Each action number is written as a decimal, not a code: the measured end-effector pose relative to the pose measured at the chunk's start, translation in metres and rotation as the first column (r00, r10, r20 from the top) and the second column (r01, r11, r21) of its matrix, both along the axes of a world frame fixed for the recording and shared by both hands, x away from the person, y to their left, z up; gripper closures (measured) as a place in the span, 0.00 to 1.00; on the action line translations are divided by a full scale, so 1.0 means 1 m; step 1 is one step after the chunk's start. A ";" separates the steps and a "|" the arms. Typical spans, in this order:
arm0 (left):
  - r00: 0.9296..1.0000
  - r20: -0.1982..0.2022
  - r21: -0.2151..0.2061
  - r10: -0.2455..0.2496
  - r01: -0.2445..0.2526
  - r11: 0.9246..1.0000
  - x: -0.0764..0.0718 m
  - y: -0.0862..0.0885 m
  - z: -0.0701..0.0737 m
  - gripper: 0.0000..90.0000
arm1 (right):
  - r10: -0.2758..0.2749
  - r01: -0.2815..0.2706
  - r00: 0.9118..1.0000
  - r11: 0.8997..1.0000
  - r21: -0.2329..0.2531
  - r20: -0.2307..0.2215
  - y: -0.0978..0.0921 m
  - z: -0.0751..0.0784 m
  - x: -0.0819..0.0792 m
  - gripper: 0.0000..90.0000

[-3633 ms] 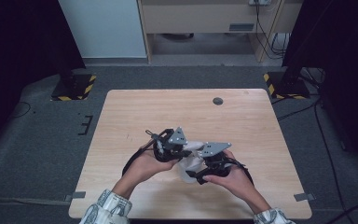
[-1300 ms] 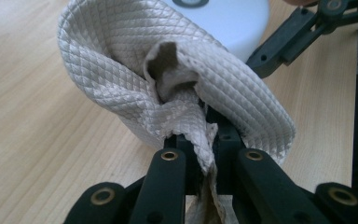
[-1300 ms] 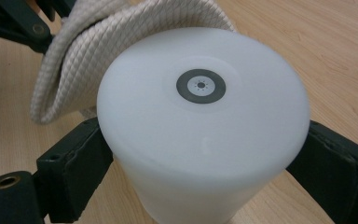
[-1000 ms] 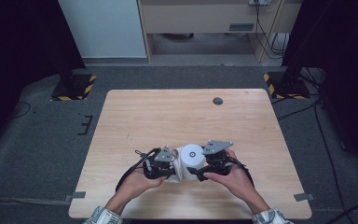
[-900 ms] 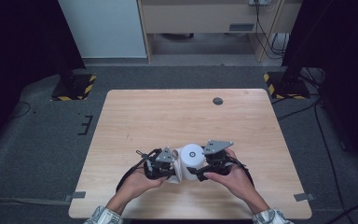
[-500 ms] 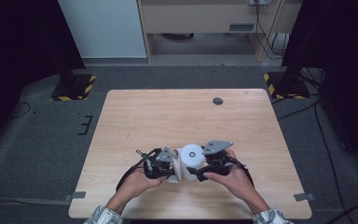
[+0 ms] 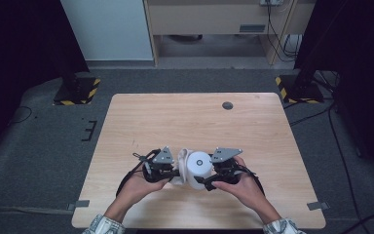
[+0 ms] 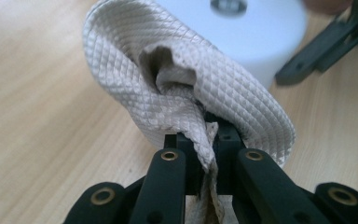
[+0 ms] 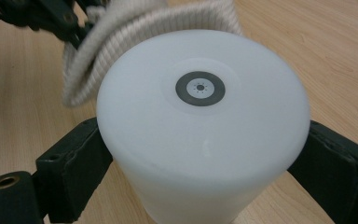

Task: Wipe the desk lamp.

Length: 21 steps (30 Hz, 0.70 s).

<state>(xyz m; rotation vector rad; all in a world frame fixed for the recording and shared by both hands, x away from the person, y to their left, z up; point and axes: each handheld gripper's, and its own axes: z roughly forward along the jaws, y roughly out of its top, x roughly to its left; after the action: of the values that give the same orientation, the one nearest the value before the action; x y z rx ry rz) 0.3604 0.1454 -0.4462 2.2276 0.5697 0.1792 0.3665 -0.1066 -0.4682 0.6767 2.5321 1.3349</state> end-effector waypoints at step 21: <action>0.999 0.013 0.000 -0.029 0.029 1.000 -0.008 -0.006 0.003 0.94 | -0.018 0.018 1.000 1.000 -0.002 0.007 0.000 -0.002 0.005 0.10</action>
<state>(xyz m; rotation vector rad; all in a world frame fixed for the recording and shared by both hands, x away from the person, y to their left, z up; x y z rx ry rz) 0.3529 0.1399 -0.4432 2.2314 0.5301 0.1777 0.3713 -0.1068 -0.4701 0.6916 2.5157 1.3257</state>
